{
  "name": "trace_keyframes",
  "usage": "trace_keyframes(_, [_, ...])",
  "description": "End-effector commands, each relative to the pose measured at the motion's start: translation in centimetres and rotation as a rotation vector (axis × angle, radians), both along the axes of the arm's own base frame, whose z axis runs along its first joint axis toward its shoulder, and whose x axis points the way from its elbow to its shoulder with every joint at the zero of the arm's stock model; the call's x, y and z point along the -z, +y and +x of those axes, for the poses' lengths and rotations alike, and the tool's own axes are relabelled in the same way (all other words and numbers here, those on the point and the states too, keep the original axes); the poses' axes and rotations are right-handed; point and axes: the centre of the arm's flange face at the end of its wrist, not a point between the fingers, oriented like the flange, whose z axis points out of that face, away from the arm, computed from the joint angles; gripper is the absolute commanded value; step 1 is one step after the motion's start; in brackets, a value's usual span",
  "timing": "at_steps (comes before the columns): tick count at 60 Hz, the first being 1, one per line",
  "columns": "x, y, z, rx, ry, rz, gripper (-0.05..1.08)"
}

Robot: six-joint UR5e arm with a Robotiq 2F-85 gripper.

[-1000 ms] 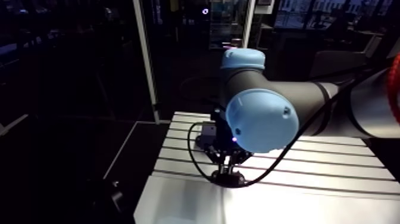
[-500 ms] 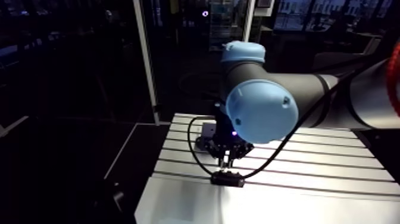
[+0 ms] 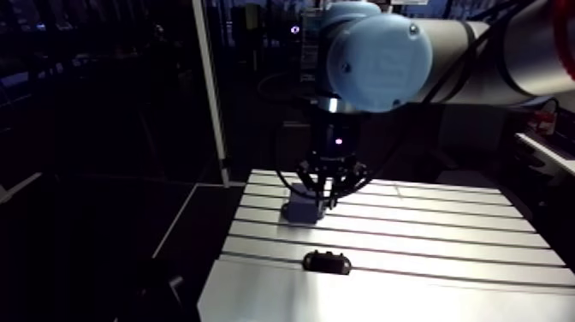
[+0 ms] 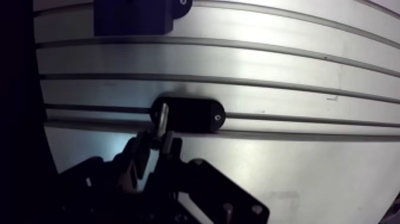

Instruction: Pick up the M10 bolt and insert it into the hole until fully seated.

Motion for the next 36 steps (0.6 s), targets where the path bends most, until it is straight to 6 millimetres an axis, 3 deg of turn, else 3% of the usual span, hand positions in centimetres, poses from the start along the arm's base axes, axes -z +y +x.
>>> trace_keyframes(1, [-3.5,-0.2,-2.2,0.002,-0.058,0.006,1.05])
trace_keyframes(25, [-3.4,-0.6,-5.4,0.001,-0.162,0.013,1.06])
trace_keyframes(36, [-3.6,-2.5,-7.1,-0.025,-0.179,0.011,1.07])
